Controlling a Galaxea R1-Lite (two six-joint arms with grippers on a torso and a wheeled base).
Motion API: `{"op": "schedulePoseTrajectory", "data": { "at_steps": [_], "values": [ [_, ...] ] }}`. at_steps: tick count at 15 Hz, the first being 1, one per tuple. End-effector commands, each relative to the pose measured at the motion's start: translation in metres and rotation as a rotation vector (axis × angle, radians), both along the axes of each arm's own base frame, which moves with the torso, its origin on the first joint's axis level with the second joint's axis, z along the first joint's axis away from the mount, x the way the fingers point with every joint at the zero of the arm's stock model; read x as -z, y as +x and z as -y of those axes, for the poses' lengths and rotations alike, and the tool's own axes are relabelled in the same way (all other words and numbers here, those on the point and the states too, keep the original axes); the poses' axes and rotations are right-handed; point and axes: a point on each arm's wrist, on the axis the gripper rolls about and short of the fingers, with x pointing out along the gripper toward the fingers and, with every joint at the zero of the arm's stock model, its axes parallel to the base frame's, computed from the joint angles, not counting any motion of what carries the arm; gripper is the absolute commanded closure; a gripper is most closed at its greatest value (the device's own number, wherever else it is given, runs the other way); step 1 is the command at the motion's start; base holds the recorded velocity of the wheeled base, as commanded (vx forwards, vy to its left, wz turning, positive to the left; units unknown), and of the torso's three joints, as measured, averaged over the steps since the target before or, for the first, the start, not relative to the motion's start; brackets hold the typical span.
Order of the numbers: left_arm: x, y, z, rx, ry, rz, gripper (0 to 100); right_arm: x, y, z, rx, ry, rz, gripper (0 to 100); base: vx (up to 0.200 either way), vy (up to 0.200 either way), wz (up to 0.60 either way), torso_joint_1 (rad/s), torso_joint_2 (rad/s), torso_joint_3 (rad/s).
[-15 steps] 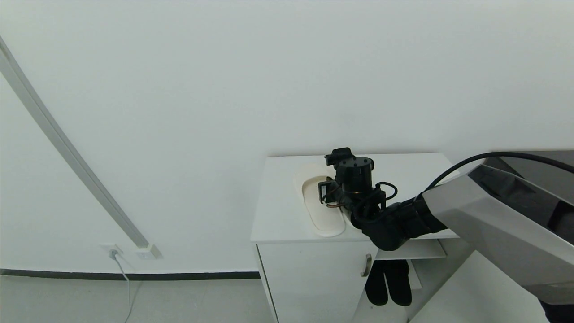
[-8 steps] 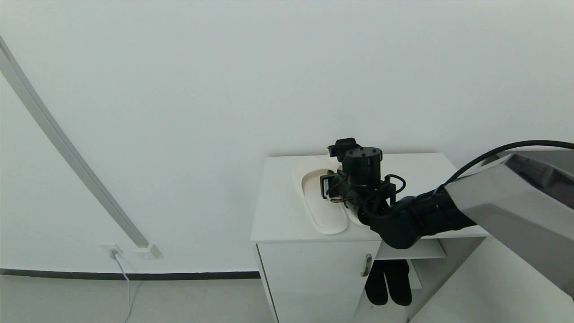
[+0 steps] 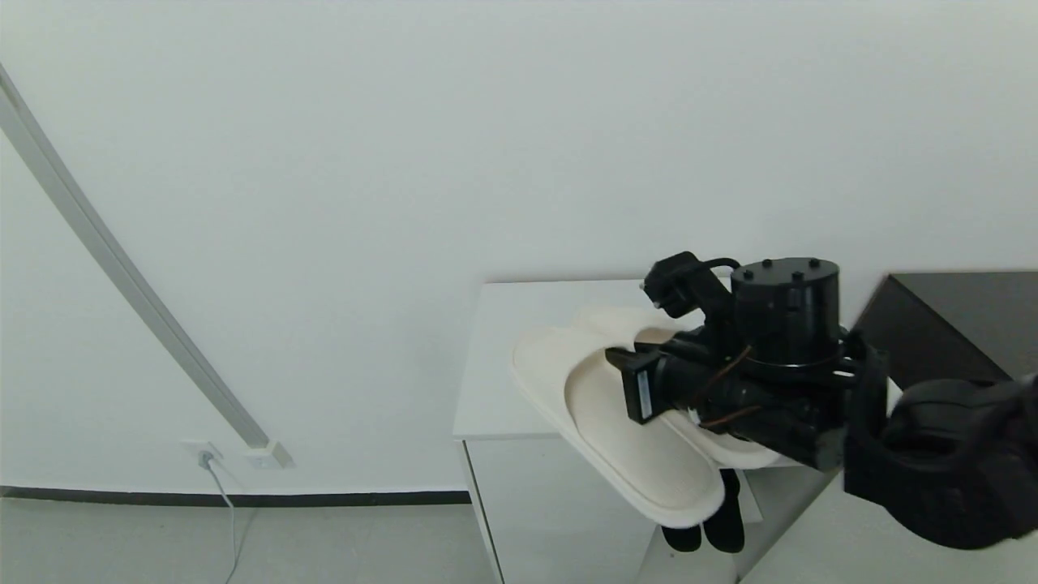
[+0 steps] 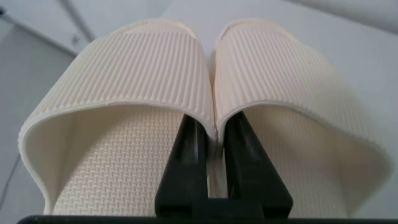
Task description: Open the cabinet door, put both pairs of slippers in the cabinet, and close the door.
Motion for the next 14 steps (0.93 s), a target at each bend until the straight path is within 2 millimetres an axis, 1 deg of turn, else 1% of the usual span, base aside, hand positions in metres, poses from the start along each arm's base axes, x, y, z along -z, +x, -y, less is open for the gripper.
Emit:
{"op": "schedulePoseTrajectory", "data": {
  "at_steps": [1, 4, 9, 14],
  "values": [
    [0.000, 0.000, 0.000, 0.000, -0.002, -0.001, 100, -0.017, -0.036, 0.020, -0.070, 0.020, 0.010, 100, 0.000, 0.000, 0.00, 0.000, 0.00, 0.000],
    [0.000, 0.000, 0.000, 0.000, -0.002, -0.001, 100, -0.004, -0.034, 0.017, -0.071, -0.007, -0.021, 100, 0.000, 0.000, 0.00, 0.000, 0.00, 0.000],
    [0.000, 0.000, 0.000, 0.001, -0.002, -0.001, 100, -0.002, -0.033, 0.016, -0.069, -0.012, -0.027, 100, 0.000, 0.000, 0.00, 0.000, 0.00, 0.000],
    [0.000, 0.000, 0.000, 0.003, -0.002, -0.001, 100, 0.001, -0.032, 0.014, -0.070, -0.023, -0.032, 100, -0.200, 0.000, 0.00, 0.005, 0.00, 0.003]
  ]
}}
